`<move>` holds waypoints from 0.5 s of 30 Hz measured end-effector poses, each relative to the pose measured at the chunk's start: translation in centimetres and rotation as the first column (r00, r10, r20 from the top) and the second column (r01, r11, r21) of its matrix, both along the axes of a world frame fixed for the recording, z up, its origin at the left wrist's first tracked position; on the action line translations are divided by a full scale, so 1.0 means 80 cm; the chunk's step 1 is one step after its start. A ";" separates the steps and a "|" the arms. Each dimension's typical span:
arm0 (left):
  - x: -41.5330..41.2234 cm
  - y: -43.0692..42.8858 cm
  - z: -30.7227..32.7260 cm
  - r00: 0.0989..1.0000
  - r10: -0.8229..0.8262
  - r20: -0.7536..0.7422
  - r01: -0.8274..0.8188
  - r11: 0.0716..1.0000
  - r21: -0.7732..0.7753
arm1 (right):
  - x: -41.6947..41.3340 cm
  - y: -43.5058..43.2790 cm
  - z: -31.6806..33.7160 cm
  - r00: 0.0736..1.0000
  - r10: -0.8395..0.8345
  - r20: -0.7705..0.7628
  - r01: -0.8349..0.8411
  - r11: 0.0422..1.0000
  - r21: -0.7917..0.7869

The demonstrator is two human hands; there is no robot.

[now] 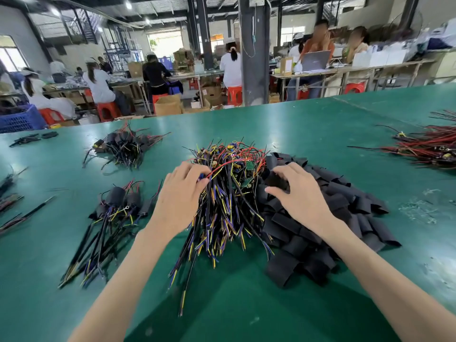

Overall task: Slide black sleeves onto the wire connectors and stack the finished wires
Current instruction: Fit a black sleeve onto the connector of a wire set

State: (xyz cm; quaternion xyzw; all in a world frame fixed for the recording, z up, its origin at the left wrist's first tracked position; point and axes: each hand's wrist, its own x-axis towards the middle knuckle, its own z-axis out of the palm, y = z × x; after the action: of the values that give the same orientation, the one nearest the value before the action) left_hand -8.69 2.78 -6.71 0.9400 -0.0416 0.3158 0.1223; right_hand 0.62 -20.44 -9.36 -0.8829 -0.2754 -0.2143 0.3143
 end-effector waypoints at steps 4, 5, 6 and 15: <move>-0.002 -0.004 -0.012 0.998 -0.041 0.040 0.042 0.998 -0.045 | 0.003 0.003 -0.005 1.000 0.019 0.013 -0.019 1.000 0.000; -0.004 -0.004 -0.012 0.997 -0.051 0.059 0.054 0.997 -0.058 | 0.004 0.003 -0.006 1.000 0.017 0.014 -0.017 1.000 0.007; -0.006 -0.004 -0.013 0.995 -0.061 0.077 0.066 0.996 -0.065 | 0.004 0.004 -0.007 1.000 0.015 0.016 -0.015 1.000 0.015; -0.022 -0.005 -0.019 0.987 -0.070 0.143 0.081 0.994 -0.072 | -0.002 0.008 -0.009 0.999 0.045 0.006 -0.045 0.997 0.061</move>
State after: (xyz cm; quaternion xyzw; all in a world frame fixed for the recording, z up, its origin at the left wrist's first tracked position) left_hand -10.48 2.37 -8.20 0.9077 -0.0733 0.3779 0.1672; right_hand 0.49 -19.76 -10.10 -0.8660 -0.2894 -0.2173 0.3451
